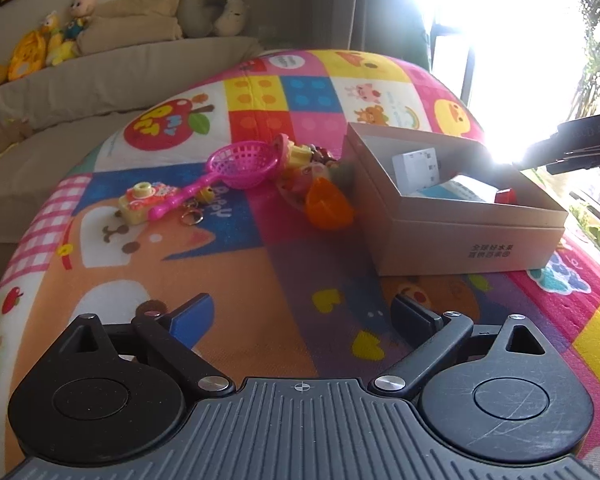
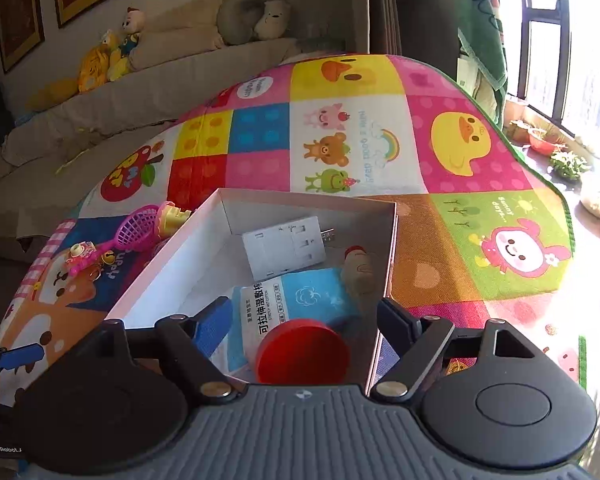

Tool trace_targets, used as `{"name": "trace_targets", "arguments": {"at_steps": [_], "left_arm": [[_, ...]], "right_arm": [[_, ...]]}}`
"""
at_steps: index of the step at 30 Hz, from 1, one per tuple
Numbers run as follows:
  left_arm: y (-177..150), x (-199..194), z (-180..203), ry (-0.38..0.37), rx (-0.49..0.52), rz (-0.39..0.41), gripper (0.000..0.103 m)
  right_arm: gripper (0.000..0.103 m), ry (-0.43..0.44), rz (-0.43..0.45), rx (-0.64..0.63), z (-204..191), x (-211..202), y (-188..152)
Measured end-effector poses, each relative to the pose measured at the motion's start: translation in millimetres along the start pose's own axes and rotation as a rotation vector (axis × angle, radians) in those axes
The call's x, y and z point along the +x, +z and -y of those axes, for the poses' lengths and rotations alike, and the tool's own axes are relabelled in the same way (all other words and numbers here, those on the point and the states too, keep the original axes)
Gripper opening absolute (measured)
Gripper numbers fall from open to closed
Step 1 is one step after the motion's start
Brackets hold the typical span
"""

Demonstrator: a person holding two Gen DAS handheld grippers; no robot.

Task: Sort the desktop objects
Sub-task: 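Place the wipe pack into the box with the left tool while the right tool drops the red lid in, then grasp the orange cup beside the box with the right tool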

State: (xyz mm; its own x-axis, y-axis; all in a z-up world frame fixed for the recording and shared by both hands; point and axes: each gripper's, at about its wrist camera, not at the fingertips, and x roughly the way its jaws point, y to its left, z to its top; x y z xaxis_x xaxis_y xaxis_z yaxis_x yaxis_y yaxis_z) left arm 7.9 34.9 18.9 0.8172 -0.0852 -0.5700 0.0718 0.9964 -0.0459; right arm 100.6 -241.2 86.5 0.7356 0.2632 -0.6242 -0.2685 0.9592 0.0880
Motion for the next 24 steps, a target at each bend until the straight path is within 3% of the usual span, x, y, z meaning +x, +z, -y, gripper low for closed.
{"name": "trace_targets", "arguments": {"at_steps": [4, 7, 9, 10, 12, 15, 18, 20, 24], "left_arm": [[1.0, -0.3, -14.0, 0.099, -0.015, 0.027, 0.1], [3.1, -0.6, -36.5, 0.212, -0.061, 0.055, 0.101], [2.3, -0.3, -52.1, 0.249, -0.107, 0.063, 0.101], [1.5, 0.2, -59.0, 0.247, -0.136, 0.058, 0.101], [0.4, -0.8, -70.4, 0.208, -0.199, 0.057, 0.101], [-2.7, -3.4, -80.0, 0.193, -0.255, 0.078, 0.101], [-6.0, -7.8, -87.6, 0.191, -0.31, 0.109, 0.102], [-8.2, -10.9, -93.8, 0.188, -0.353, 0.133, 0.102], [-11.7, -13.1, -106.4, 0.168, -0.426, 0.147, 0.103]], "right_arm": [[0.08, 0.002, 0.029, -0.088, -23.3, -7.3, -3.0], [0.08, -0.023, 0.071, -0.261, -61.2, -10.4, -9.5], [0.078, -0.025, 0.091, -0.368, -89.1, -9.0, -14.2], [0.074, -0.011, 0.093, -0.419, -105.0, -6.8, -15.4], [0.05, 0.033, 0.068, -0.48, -131.2, 1.1, -14.4], [0.037, 0.068, 0.045, -0.56, -167.7, 16.8, -14.9], [0.033, 0.024, 0.034, -0.678, -203.5, 39.1, -25.4], [0.026, -0.054, 0.027, -0.756, -222.7, 59.9, -36.6], [0.024, -0.186, 0.023, -0.852, -240.3, 95.4, -52.9]]}}
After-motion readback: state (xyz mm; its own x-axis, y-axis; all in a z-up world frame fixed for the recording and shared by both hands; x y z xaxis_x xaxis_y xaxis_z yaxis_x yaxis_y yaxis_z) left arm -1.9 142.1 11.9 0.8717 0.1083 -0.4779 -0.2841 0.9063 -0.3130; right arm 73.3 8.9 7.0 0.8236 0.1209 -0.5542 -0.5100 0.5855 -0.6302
